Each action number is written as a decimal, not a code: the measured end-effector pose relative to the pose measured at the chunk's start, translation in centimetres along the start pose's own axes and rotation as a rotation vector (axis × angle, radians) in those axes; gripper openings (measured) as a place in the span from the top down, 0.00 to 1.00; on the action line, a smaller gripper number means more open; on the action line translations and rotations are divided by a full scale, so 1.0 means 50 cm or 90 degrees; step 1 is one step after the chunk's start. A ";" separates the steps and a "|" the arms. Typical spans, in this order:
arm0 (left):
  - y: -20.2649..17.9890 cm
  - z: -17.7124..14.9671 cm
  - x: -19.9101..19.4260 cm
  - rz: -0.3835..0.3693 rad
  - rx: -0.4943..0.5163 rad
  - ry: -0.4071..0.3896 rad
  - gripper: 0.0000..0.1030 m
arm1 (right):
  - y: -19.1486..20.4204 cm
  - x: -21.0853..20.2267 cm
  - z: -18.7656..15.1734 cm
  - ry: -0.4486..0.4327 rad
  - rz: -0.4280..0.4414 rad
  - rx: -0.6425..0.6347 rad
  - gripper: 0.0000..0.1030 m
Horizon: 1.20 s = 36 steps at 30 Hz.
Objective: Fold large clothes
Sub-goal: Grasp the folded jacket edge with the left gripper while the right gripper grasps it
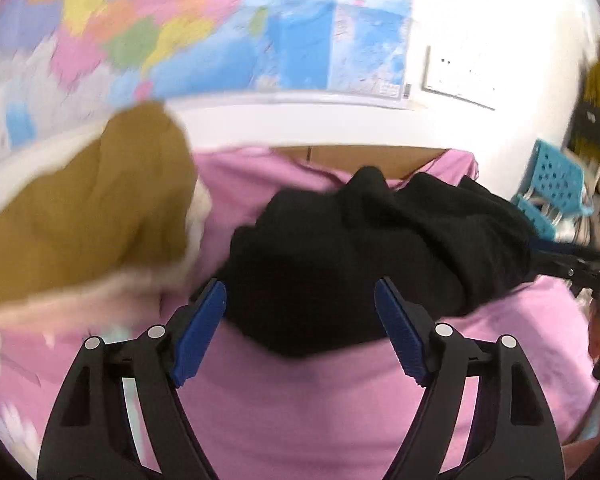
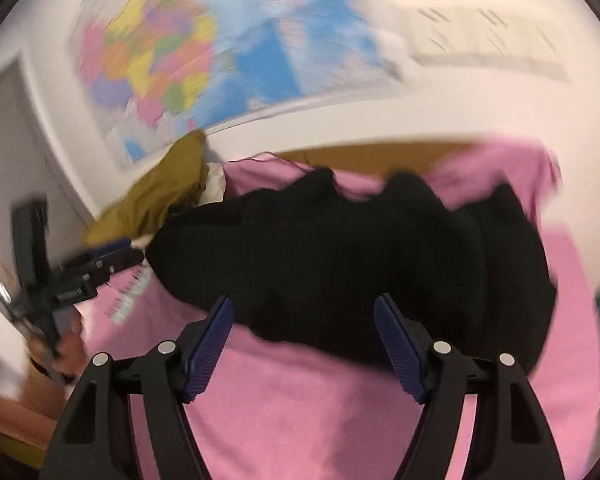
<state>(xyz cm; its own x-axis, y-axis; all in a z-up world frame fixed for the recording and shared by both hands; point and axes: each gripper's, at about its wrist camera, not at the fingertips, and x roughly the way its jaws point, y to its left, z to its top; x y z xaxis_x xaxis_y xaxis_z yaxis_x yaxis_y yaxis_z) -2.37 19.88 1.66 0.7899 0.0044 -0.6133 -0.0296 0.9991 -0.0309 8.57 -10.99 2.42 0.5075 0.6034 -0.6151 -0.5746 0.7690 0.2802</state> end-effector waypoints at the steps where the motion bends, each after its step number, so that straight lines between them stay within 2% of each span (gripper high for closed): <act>1: -0.001 0.010 0.021 -0.003 0.007 0.011 0.28 | 0.019 0.026 0.023 0.005 -0.006 -0.030 0.36; 3: -0.007 0.019 0.065 -0.014 0.023 0.040 0.35 | 0.037 0.071 0.059 0.019 -0.006 -0.049 0.39; 5: -0.010 0.023 0.106 -0.022 0.044 0.068 0.35 | 0.055 0.134 0.091 0.056 -0.004 -0.080 0.42; 6: -0.009 0.021 0.125 -0.019 0.047 0.078 0.36 | 0.057 0.151 0.095 0.071 -0.011 -0.093 0.50; 7: 0.001 0.020 0.137 -0.032 0.035 0.085 0.37 | 0.056 0.178 0.099 0.091 -0.036 -0.113 0.70; 8: 0.013 0.017 0.142 -0.046 0.024 0.089 0.39 | 0.044 0.191 0.100 0.105 -0.049 -0.119 0.74; 10: 0.041 0.016 0.150 -0.064 -0.017 0.103 0.45 | 0.002 0.187 0.096 0.114 -0.047 -0.099 0.95; 14: 0.057 0.001 0.151 -0.083 -0.028 0.120 0.47 | -0.069 0.181 0.067 0.133 -0.021 -0.004 0.86; 16: 0.051 -0.002 0.146 -0.078 -0.018 0.128 0.47 | -0.081 0.174 0.054 0.136 -0.002 0.041 0.72; 17: 0.048 -0.001 0.137 -0.073 -0.008 0.125 0.46 | -0.084 0.166 0.052 0.136 0.010 0.056 0.68; 19: 0.045 0.003 0.121 -0.059 0.005 0.115 0.39 | -0.090 0.129 0.064 0.102 0.038 0.071 0.52; 20: 0.045 0.008 0.116 -0.046 0.012 0.110 0.31 | -0.092 0.111 0.070 0.084 0.036 0.072 0.49; 21: 0.046 0.012 0.110 -0.029 0.020 0.101 0.30 | -0.102 0.090 0.081 0.056 0.015 0.073 0.47; 23: 0.053 0.016 0.111 -0.034 0.018 0.104 0.28 | -0.125 0.072 0.095 0.037 -0.037 0.068 0.47; 24: 0.056 0.018 0.118 -0.035 0.013 0.110 0.25 | -0.135 0.073 0.100 0.037 -0.064 0.066 0.47; 27: 0.065 0.020 0.137 -0.027 -0.001 0.120 0.21 | -0.164 0.115 0.107 0.071 -0.187 0.027 0.37; 28: 0.070 0.019 0.144 -0.033 -0.014 0.129 0.21 | -0.176 0.131 0.101 0.089 -0.193 0.019 0.42; 29: 0.072 0.017 0.147 -0.036 -0.020 0.133 0.21 | -0.187 0.151 0.095 0.113 -0.196 0.010 0.57; 30: 0.076 0.015 0.151 -0.039 -0.027 0.137 0.21 | -0.201 0.171 0.090 0.141 -0.179 0.014 0.95; 31: 0.081 0.011 0.153 -0.043 -0.036 0.140 0.22 | -0.209 0.177 0.089 0.143 -0.176 0.022 0.98; 33: 0.086 0.006 0.154 -0.051 -0.042 0.145 0.25 | -0.228 0.138 0.099 0.084 -0.230 0.024 0.99; 34: 0.088 0.004 0.153 -0.037 -0.043 0.143 0.26 | -0.244 0.118 0.102 0.061 -0.243 0.046 0.99; 35: 0.091 0.002 0.152 -0.019 -0.044 0.142 0.31 | -0.267 0.107 0.099 0.052 -0.235 0.084 0.99; 36: 0.094 0.000 0.155 -0.013 -0.046 0.149 0.31 | -0.289 0.110 0.089 0.063 -0.206 0.125 0.98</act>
<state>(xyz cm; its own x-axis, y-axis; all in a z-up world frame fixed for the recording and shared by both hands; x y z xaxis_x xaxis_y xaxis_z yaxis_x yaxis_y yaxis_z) 3.61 24.64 -3.25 0.6276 -0.0336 -0.7778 -0.0653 0.9933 -0.0956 22.51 -17.84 -1.74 0.5729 0.3067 -0.7601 -0.2557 0.9480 0.1897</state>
